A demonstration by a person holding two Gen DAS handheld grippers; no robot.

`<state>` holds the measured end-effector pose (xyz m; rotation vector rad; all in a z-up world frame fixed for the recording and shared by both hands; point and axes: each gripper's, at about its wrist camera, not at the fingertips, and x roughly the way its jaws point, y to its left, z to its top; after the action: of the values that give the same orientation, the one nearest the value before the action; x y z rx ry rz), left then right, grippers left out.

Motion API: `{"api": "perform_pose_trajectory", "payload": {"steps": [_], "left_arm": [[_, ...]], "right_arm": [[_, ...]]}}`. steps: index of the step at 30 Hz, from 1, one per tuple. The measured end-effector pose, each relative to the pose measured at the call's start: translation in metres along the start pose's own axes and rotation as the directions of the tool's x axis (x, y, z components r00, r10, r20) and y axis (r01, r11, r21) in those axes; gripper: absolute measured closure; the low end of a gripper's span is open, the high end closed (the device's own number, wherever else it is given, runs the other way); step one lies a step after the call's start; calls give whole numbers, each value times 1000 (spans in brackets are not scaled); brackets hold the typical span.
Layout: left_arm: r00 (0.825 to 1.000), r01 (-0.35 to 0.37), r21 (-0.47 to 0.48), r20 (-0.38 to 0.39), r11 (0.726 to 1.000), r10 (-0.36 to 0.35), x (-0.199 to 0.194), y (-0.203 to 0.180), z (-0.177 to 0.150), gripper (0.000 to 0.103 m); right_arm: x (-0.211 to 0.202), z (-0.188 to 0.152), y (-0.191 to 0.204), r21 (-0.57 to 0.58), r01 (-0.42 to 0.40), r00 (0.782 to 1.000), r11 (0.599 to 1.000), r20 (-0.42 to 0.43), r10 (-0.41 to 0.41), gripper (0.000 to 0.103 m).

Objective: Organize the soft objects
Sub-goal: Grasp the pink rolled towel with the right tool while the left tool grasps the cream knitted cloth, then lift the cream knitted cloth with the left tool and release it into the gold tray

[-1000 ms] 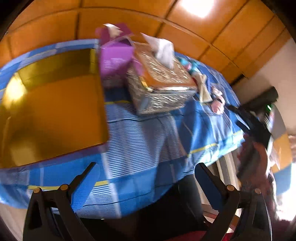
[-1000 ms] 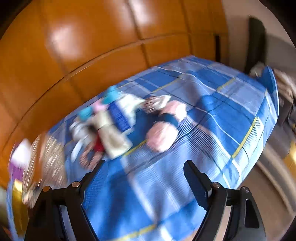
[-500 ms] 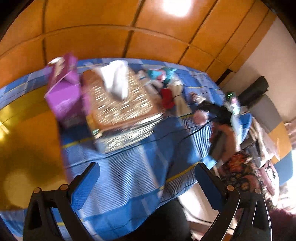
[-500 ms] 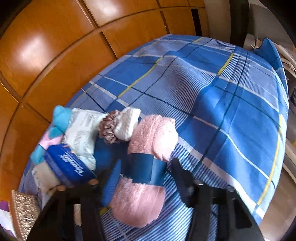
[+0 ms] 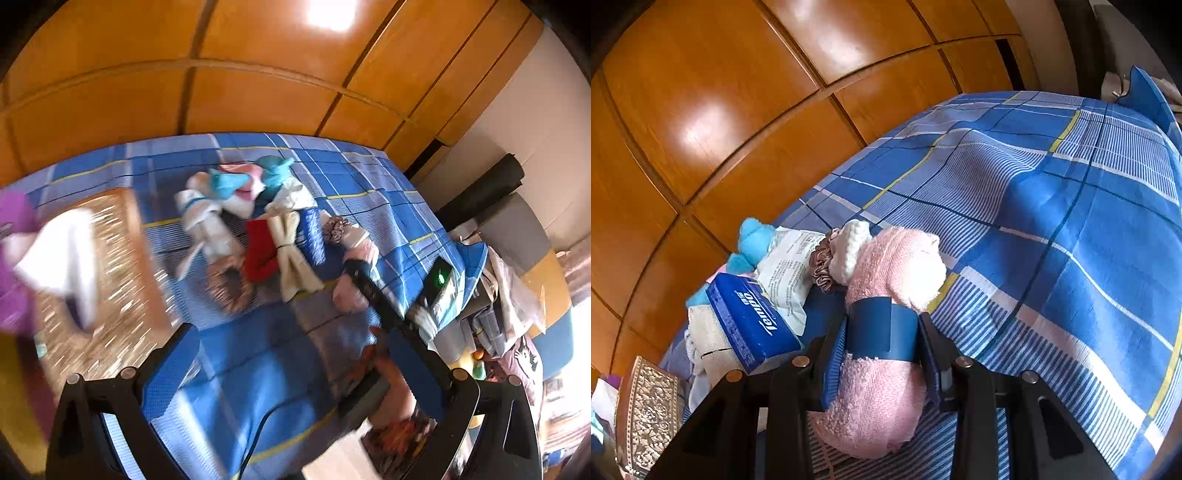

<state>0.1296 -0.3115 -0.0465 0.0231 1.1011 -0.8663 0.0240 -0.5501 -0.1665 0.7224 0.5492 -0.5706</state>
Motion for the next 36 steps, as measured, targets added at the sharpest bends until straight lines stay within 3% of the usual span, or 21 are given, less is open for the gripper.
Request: {"api": "perform_pose_trajectory", "payload": {"steps": [4,6,11,15,19,21,22,27,36], "left_arm": [[997,20,38,-80,999,-17,51,-11,22,0],[996,-9,49,-93,999,13,71,-13,28,0],[998,-45,46,-41,998,47,102,-9,38,8],[996,-94,50,3,994,94,118,-5,46,27],[993,-104,69,-50,992,108,140,-3,49,37],[993,-87,45,-70,995,90,147,3,48,65],[993,-70,27,-90,997,72,151,7,47,70],[993,-37,-15,-109,999,35,149,13,43,85],[997,65,-70,-28,995,-67,89,13,31,86]], "right_arm": [[1,-2,-1,10,-16,1000,1000,13,16,66],[2,-1,-4,18,-26,1000,1000,14,26,66],[0,-2,-5,22,-34,999,999,18,33,66],[2,-1,-5,23,-35,999,999,20,34,66],[2,-2,-5,25,-38,999,999,22,38,66],[3,-1,-5,25,-39,999,999,22,38,66],[2,-1,-5,25,-38,999,999,22,38,66],[3,-1,-3,19,-32,999,999,23,31,66],[6,0,-1,12,-23,1000,1000,21,23,66]]}}
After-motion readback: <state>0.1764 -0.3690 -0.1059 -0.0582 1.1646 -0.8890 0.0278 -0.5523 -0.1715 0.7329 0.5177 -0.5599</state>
